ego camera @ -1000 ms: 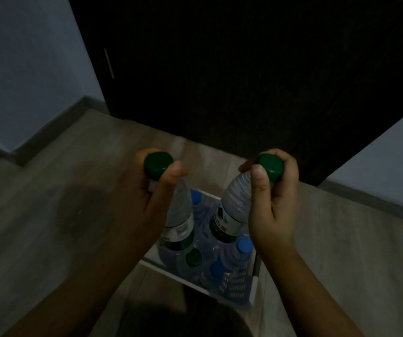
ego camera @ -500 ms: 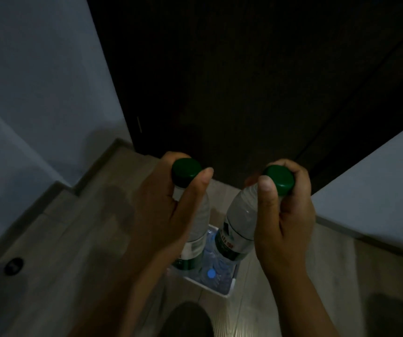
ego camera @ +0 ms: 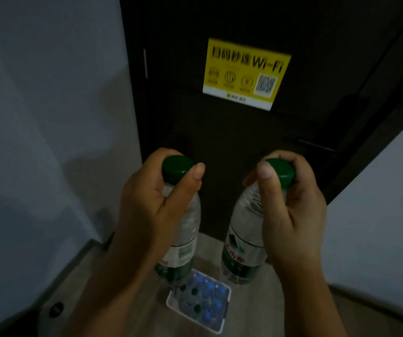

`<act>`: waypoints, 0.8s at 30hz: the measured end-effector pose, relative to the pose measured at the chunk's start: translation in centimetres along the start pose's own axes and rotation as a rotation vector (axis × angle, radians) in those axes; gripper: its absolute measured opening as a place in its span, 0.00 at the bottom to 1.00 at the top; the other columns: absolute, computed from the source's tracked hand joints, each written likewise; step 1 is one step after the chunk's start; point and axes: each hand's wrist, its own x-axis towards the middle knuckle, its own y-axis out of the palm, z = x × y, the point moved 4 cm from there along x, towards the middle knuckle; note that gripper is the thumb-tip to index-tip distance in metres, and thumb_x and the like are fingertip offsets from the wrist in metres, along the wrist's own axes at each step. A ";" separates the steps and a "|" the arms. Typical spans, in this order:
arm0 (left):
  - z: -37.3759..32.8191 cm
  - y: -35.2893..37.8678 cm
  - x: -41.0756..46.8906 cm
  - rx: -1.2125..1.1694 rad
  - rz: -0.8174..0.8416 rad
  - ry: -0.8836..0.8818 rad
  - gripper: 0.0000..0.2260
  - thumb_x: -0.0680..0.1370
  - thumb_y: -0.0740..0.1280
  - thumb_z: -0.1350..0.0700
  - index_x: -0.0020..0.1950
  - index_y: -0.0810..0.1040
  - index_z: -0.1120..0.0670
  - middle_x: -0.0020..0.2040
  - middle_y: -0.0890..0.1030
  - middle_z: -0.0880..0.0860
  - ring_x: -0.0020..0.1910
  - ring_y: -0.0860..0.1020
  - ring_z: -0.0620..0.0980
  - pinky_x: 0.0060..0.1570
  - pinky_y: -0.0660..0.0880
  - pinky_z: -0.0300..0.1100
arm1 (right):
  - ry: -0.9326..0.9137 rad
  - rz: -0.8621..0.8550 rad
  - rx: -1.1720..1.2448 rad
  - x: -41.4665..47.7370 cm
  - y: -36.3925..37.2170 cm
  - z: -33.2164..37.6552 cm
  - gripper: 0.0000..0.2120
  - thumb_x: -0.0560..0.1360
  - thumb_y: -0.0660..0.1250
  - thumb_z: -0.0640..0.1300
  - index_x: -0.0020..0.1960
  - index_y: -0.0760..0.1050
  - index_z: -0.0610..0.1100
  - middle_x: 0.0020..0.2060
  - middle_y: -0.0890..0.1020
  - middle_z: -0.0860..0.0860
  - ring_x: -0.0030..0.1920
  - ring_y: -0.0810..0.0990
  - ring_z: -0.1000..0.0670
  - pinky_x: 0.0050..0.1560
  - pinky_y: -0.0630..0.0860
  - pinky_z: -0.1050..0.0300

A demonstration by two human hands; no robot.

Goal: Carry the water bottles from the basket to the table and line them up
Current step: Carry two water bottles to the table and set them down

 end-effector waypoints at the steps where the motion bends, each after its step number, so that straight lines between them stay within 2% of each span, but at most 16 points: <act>1: -1.6 -0.9 0.6 -0.010 -0.002 0.014 0.14 0.77 0.60 0.46 0.44 0.76 0.57 0.35 0.80 0.49 0.37 0.79 0.42 0.36 0.72 0.25 | -0.003 -0.013 0.014 0.7 -0.3 1.7 0.06 0.77 0.59 0.57 0.48 0.71 0.57 0.40 0.80 0.55 0.40 0.80 0.55 0.36 0.75 0.68; 4: -5.4 -3.3 1.7 -0.005 -0.026 0.017 0.12 0.77 0.62 0.46 0.43 0.76 0.53 0.40 0.80 0.46 0.39 0.79 0.40 0.37 0.71 0.25 | -0.023 -0.054 0.077 2.0 -0.9 5.7 0.06 0.77 0.59 0.56 0.49 0.71 0.56 0.39 0.80 0.55 0.40 0.81 0.54 0.37 0.75 0.67; 9: -9.8 -5.8 1.9 0.002 -0.093 0.038 0.13 0.77 0.62 0.44 0.43 0.77 0.53 0.40 0.81 0.45 0.41 0.80 0.40 0.40 0.72 0.25 | -0.050 -0.045 0.161 3.7 -1.6 9.6 0.06 0.77 0.59 0.54 0.47 0.73 0.54 0.39 0.81 0.53 0.39 0.81 0.55 0.37 0.74 0.71; 13: -12.4 -6.7 0.8 0.015 -0.181 0.058 0.13 0.78 0.60 0.47 0.43 0.77 0.55 0.39 0.82 0.48 0.41 0.80 0.42 0.39 0.74 0.27 | -0.069 0.036 0.203 4.6 -1.7 10.9 0.09 0.76 0.59 0.56 0.47 0.73 0.53 0.39 0.81 0.55 0.39 0.80 0.56 0.38 0.73 0.71; 18: -14.2 -7.6 -1.3 0.147 -0.368 -0.019 0.15 0.74 0.60 0.43 0.37 0.77 0.53 0.37 0.81 0.48 0.39 0.79 0.43 0.39 0.73 0.31 | -0.119 0.159 0.324 5.3 -1.5 12.2 0.11 0.77 0.60 0.55 0.47 0.74 0.48 0.37 0.81 0.54 0.38 0.80 0.57 0.36 0.71 0.74; 21: -15.4 -8.4 -3.1 0.277 -0.443 -0.027 0.17 0.75 0.59 0.42 0.37 0.78 0.52 0.38 0.81 0.45 0.40 0.79 0.42 0.38 0.70 0.26 | -0.130 0.243 0.419 5.0 -0.6 13.1 0.10 0.77 0.61 0.55 0.47 0.75 0.49 0.37 0.81 0.54 0.38 0.80 0.59 0.36 0.71 0.75; 24: -16.8 -9.9 -5.2 0.339 -0.510 -0.024 0.18 0.76 0.58 0.43 0.37 0.79 0.52 0.38 0.81 0.47 0.41 0.79 0.43 0.39 0.70 0.26 | -0.134 0.341 0.529 4.2 0.9 14.6 0.10 0.77 0.62 0.53 0.47 0.75 0.47 0.36 0.81 0.53 0.36 0.80 0.60 0.36 0.71 0.74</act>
